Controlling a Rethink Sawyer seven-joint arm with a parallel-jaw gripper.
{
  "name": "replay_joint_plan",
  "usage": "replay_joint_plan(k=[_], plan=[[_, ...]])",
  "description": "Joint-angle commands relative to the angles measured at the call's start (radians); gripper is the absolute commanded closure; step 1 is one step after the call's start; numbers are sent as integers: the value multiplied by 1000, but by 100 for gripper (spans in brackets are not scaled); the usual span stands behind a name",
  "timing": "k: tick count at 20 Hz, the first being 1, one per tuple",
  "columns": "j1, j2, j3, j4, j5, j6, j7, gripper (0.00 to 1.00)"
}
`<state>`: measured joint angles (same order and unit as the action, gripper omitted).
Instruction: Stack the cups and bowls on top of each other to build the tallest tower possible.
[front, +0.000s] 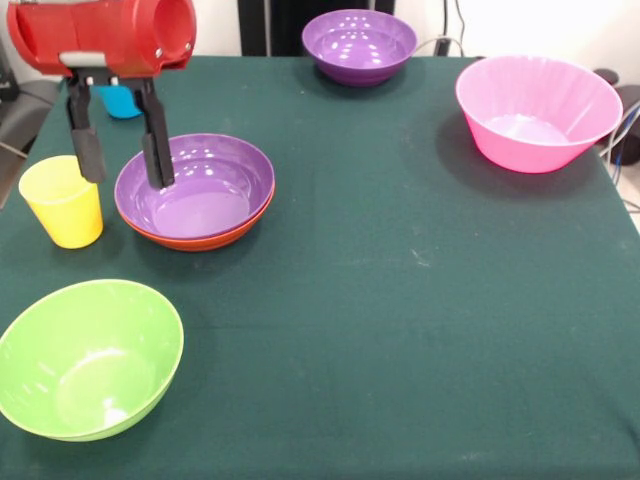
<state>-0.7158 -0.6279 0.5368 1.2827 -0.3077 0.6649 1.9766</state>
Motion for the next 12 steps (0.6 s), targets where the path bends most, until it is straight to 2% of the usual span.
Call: replay_joint_plan(k=[1,12], plan=[[38,78,8,-65,-45,136,-155,0],[29,82,16,-104,-42,182,-193,0]])
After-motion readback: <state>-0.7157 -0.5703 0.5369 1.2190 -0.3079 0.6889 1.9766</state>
